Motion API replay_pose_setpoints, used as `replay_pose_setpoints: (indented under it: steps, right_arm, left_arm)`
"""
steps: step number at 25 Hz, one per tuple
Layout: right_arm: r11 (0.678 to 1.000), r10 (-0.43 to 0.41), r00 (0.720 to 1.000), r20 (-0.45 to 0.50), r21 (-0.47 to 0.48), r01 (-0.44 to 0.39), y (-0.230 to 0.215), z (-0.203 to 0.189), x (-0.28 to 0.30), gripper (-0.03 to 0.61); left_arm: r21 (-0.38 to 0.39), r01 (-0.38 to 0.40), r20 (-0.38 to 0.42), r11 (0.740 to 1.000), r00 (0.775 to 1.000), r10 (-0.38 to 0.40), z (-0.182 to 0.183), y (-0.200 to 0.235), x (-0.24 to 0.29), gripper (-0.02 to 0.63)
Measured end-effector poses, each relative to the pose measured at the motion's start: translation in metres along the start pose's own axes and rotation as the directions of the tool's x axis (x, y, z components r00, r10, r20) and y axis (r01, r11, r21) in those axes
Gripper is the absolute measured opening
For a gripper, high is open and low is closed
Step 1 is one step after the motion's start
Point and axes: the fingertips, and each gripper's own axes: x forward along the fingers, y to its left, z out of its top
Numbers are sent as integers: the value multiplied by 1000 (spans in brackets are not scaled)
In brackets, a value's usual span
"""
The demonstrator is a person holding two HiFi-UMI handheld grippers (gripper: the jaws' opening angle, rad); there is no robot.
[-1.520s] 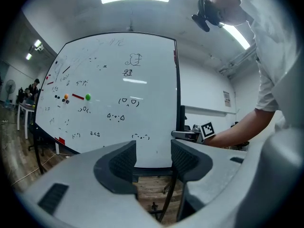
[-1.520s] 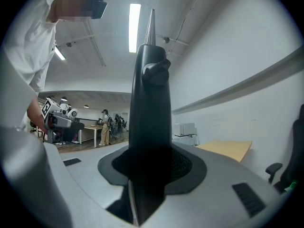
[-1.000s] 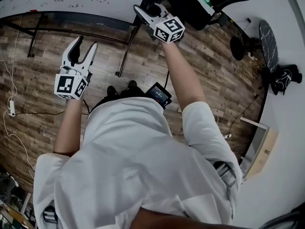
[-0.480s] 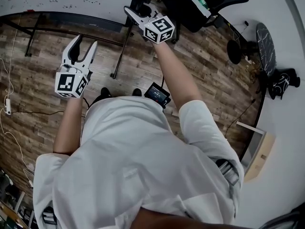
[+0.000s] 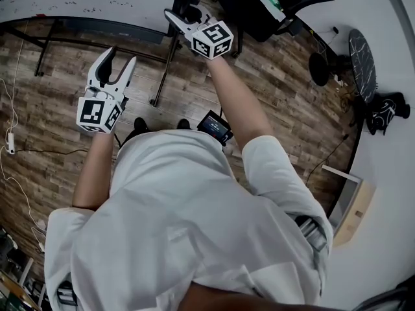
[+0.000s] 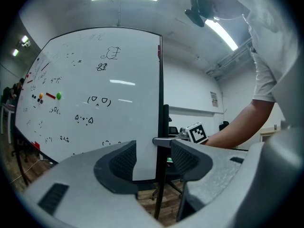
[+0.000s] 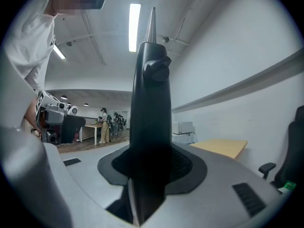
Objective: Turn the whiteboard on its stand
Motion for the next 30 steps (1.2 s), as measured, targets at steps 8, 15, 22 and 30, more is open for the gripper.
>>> replay_pose_setpoints:
  steps: [8, 15, 22, 30]
  right_arm:
    - [1000, 0, 1000, 2, 2, 0, -14, -4, -29, 158]
    - [1000, -18, 1000, 0, 5, 18, -16, -1, -43, 158]
    - [999, -40, 999, 9, 13, 40, -28, -4, -70, 158]
    - [999, -49, 999, 13, 15, 49, -38, -7, -103, 158]
  left_arm:
    - [-7, 25, -8, 1000, 1000, -26, -5, -25, 17, 233]
    - [-9, 57, -7, 998, 998, -57, -2, -39, 20, 233]
    - [5, 82, -17, 997, 997, -82, -4, -64, 29, 233]
    - [18, 104, -22, 994, 994, -104, -4, -97, 39, 233]
